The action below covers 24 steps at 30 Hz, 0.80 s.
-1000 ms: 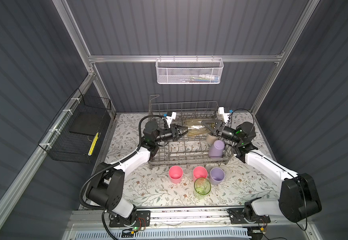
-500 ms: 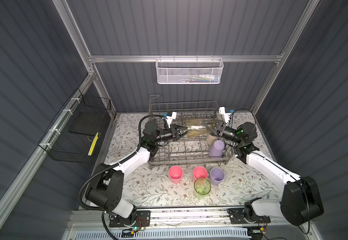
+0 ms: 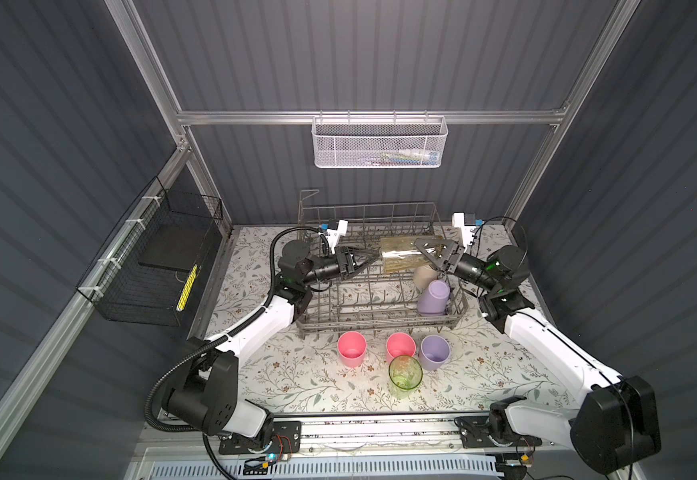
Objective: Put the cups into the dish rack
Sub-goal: 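Close the right gripper on the yellow cup base while the left gripper holds it, then open the left gripper and withdraw it while the right gripper pulls the yellow cup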
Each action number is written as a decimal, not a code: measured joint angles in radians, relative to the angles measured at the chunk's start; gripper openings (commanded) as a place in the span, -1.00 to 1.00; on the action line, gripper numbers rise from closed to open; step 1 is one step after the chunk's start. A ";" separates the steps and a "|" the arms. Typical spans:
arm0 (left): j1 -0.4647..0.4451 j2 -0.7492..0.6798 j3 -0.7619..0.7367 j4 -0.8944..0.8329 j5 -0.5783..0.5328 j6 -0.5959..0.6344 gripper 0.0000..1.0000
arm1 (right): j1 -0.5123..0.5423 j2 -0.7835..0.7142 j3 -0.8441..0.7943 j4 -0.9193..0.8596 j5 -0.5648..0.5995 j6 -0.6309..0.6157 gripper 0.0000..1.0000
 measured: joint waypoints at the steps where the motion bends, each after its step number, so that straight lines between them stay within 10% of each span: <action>1: 0.005 -0.006 -0.005 -0.004 0.000 0.006 -0.48 | -0.005 -0.007 0.001 -0.029 0.005 -0.019 -0.31; 12: 0.057 -0.227 -0.012 -0.420 -0.042 0.266 -0.47 | -0.007 -0.033 0.314 -0.713 0.264 -0.495 -0.31; 24: 0.057 -0.378 0.122 -0.914 -0.172 0.594 -0.47 | 0.144 0.324 0.677 -1.141 0.639 -0.863 -0.35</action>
